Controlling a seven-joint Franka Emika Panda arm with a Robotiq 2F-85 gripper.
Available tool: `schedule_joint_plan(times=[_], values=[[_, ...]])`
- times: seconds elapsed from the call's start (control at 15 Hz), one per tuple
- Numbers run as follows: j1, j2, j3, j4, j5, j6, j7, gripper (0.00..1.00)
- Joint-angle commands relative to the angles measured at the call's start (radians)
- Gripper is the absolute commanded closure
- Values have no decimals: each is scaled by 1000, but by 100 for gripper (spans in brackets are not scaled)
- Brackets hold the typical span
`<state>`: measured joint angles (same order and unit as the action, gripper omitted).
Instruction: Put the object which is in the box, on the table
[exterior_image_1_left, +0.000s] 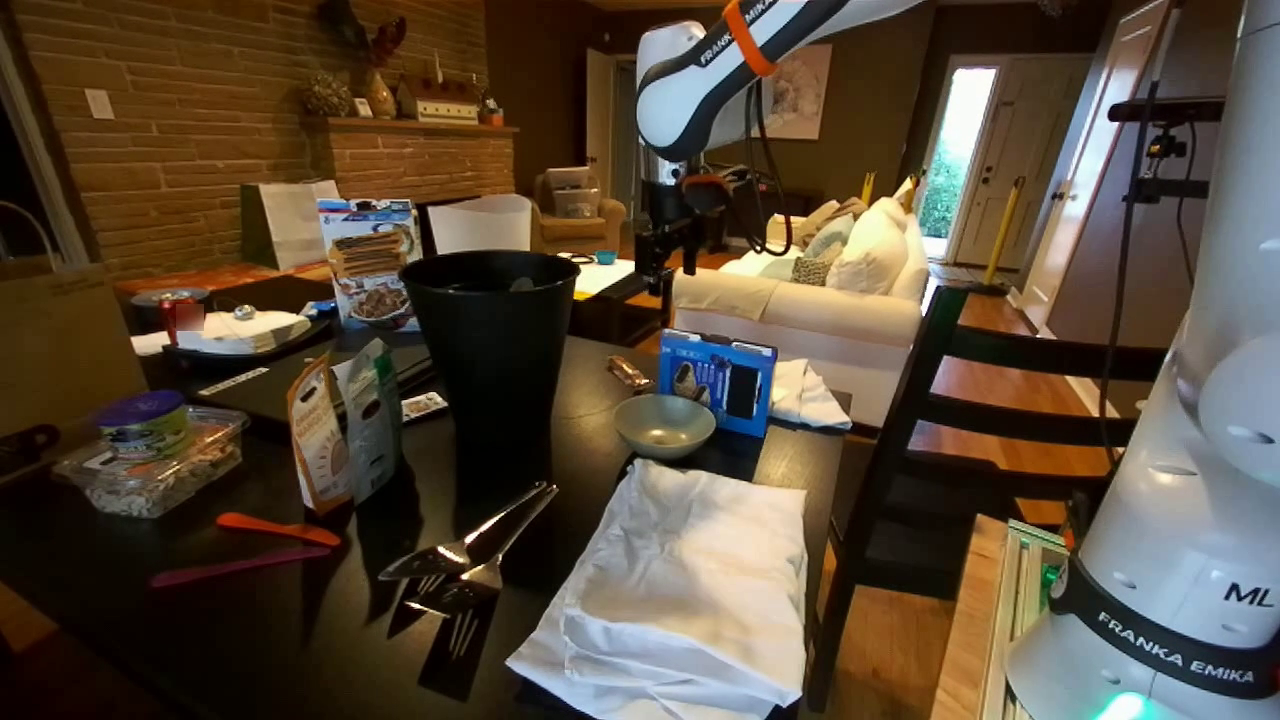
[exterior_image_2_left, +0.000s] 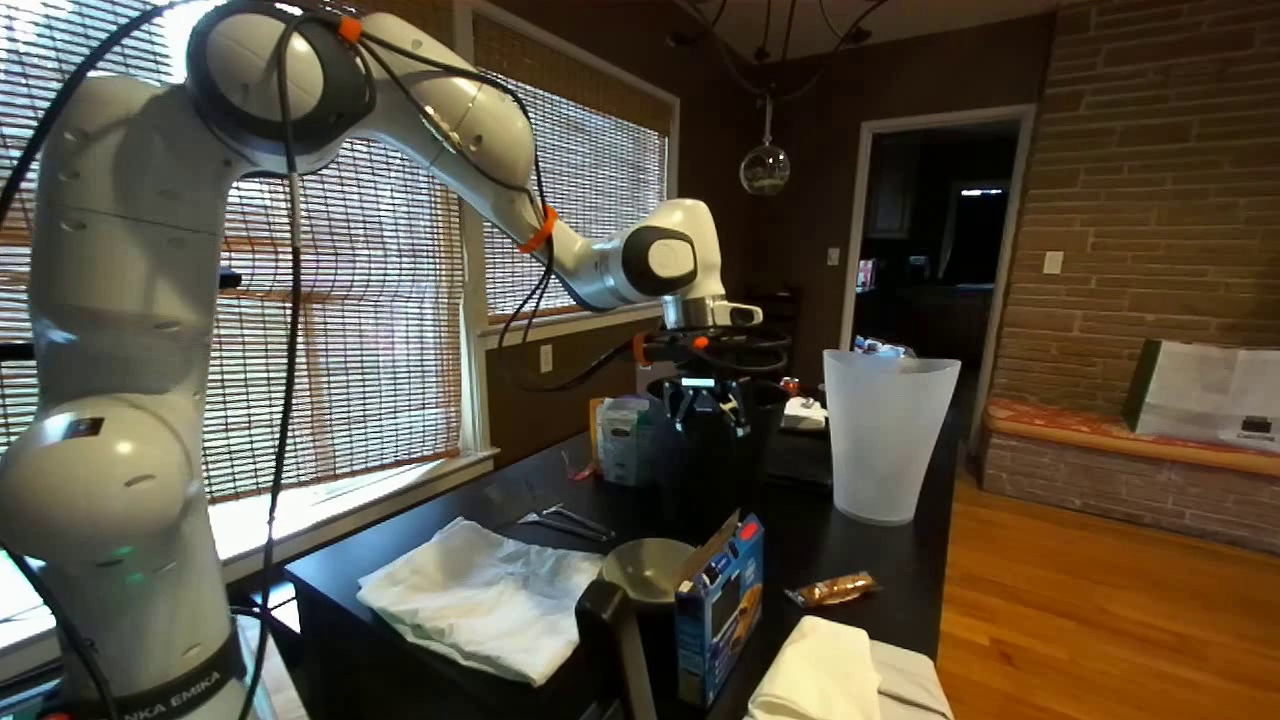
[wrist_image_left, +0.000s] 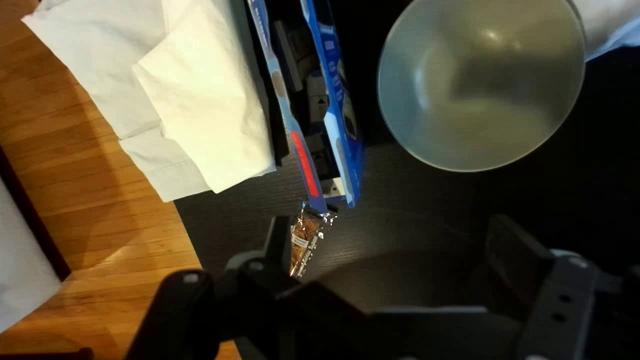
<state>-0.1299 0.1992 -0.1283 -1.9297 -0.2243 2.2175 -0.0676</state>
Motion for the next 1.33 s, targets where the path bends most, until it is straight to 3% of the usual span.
schedule_joint_plan(times=[0.0, 0.2, 0.47, 0.87, 1.27], values=[[-19, 116, 2, 110, 28, -13, -96, 0], [-40, 201, 14, 190, 49, -48, -190, 0], [-56, 323, 27, 339, 75, -182, -270, 0], [-58, 497, 34, 575, 61, -390, -290, 0], [-55, 621, 33, 719, 40, -519, -293, 0]])
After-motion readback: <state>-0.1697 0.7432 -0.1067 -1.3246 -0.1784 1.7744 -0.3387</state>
